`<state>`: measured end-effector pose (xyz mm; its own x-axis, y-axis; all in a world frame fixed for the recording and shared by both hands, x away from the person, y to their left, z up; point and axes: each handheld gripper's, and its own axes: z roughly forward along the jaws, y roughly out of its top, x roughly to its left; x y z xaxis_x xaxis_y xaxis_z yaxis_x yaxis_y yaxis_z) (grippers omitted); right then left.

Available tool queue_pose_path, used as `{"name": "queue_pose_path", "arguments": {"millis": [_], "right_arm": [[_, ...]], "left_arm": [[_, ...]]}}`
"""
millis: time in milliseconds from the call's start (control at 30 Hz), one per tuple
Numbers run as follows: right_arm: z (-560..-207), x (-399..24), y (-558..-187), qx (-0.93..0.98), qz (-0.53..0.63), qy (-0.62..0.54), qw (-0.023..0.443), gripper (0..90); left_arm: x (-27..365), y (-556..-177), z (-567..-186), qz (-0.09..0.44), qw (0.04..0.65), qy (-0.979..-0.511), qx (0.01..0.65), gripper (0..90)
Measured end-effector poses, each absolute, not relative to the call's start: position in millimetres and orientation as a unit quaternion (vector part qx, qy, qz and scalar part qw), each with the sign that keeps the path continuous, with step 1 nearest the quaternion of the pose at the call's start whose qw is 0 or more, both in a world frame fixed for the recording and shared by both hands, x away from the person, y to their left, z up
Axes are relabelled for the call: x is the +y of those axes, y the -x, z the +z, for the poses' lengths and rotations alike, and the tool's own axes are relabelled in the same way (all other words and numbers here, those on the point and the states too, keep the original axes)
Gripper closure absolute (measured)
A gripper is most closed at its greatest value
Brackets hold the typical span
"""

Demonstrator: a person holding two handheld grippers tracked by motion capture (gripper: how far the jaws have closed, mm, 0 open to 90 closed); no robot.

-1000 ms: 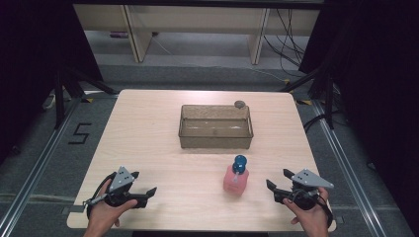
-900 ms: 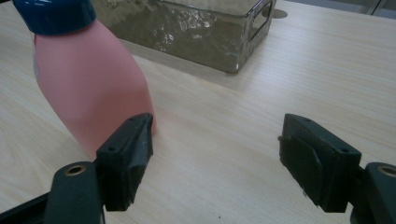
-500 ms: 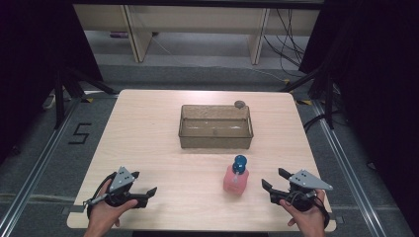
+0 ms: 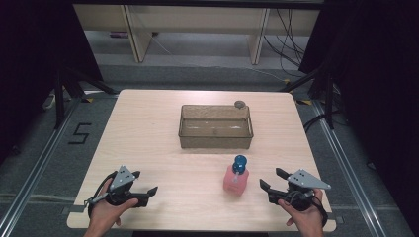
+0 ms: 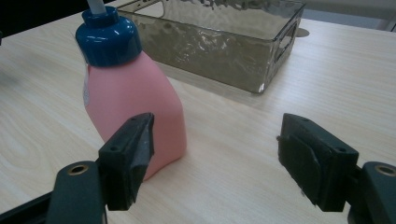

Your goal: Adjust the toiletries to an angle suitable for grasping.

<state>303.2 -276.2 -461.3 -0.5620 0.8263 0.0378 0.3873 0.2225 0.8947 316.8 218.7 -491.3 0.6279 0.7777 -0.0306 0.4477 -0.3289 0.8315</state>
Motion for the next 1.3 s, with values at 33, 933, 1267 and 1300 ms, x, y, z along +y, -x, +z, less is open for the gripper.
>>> {"name": "queue_pose_path", "arguments": {"millis": [33,933,1267,1300], "right_arm": [[-461.7,-276.5,-304.2,0.746,0.474,-0.409,0.228,28.1],[-460.7,-270.4,-305.9,0.74,0.495,-0.4,0.219,29.1],[-455.9,-255.3,-304.5,0.742,0.508,-0.379,0.219,30.3],[-455.3,-252.3,-304.5,0.743,0.511,-0.375,0.216,30.3]], "left_arm": [[218.5,-317.6,-491.8,0.188,0.433,-0.792,0.387,15.1],[212.4,-317.0,-491.7,0.167,0.449,-0.786,0.391,15.1],[211.1,-315.5,-491.0,0.168,0.45,-0.786,0.39,15.1],[211.0,-315.3,-491.0,0.168,0.45,-0.786,0.389,15.2]]}}
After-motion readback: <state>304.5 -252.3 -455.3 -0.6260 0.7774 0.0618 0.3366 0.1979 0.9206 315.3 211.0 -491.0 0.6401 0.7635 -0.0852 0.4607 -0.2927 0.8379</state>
